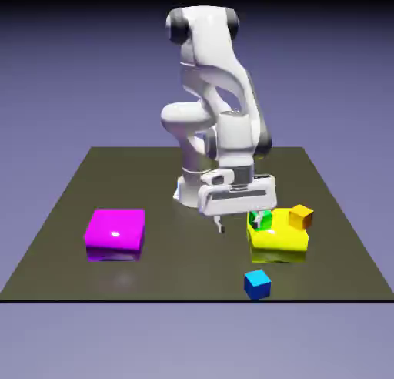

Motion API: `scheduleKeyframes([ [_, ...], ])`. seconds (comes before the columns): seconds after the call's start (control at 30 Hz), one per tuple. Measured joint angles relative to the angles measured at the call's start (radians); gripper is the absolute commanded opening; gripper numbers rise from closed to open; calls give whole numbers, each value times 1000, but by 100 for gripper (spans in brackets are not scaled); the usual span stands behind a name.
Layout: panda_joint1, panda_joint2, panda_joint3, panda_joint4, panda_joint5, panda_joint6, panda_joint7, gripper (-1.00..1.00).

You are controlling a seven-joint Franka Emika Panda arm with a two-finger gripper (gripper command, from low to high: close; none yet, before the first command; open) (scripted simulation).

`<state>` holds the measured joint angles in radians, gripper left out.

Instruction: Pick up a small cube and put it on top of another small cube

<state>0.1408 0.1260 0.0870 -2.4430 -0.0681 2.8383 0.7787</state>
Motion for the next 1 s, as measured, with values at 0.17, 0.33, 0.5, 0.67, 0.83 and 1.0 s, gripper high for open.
scheduleKeyframes([
  [0.17,32,181,23,96,-18,-52,10,0],
  [0.33,56,302,12,144,-35,-16,22,0],
  [0.5,79,419,-15,180,-54,65,37,-100],
  [0.67,50,275,19,135,-30,-35,19,-100],
  [0.83,133,93,47,65,25,-146,-78,-100],
  [1.0,260,-88,71,-9,88,-253,-197,-100],
])
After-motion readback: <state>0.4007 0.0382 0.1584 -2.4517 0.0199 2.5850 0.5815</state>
